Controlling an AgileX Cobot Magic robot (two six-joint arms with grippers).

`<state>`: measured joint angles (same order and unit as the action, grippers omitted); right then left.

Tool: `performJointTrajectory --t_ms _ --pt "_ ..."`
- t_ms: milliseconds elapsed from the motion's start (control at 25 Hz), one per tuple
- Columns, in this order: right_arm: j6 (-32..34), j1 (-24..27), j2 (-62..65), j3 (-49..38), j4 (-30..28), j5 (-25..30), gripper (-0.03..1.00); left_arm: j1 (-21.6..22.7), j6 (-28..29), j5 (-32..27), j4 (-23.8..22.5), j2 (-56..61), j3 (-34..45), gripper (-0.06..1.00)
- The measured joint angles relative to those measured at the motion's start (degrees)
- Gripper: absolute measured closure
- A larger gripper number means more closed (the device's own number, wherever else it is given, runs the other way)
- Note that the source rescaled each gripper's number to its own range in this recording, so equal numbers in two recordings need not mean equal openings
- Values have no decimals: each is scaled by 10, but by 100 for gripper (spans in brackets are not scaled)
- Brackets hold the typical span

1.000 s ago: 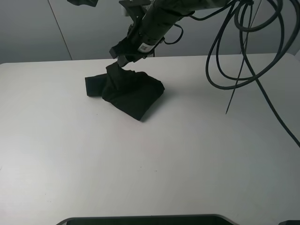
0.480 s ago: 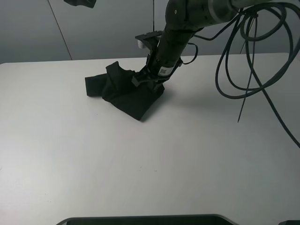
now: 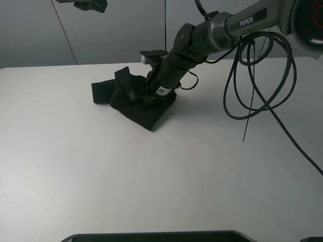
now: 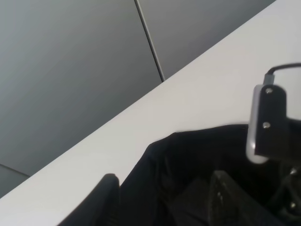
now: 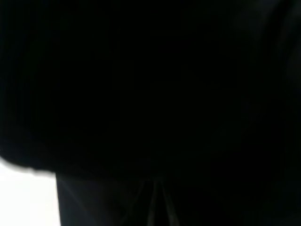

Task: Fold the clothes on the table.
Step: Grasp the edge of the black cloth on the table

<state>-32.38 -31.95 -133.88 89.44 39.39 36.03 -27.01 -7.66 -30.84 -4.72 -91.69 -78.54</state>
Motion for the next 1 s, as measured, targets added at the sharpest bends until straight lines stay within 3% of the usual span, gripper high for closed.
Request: performJointTrajectory --t_ms 200,400,600,680,840,1000 --pt "6 0 -12 2 15 19 97 -3 -11 -13 3 0 0 38" --pt "94 0 -12 10 -53 54 97 -24 -68 -57 21 -7 0 38" --pt "172 0 -4 11 -131 93 97 -35 -75 -94 32 -35 0 38" --pt "187 4 -2 11 -145 103 97 -35 -75 -94 33 -45 0 44" --pt "193 33 2 -11 -140 122 97 -35 -75 -94 34 -50 0 58" --pt "172 62 10 -40 -109 126 97 -35 -85 -89 69 -67 0 54"
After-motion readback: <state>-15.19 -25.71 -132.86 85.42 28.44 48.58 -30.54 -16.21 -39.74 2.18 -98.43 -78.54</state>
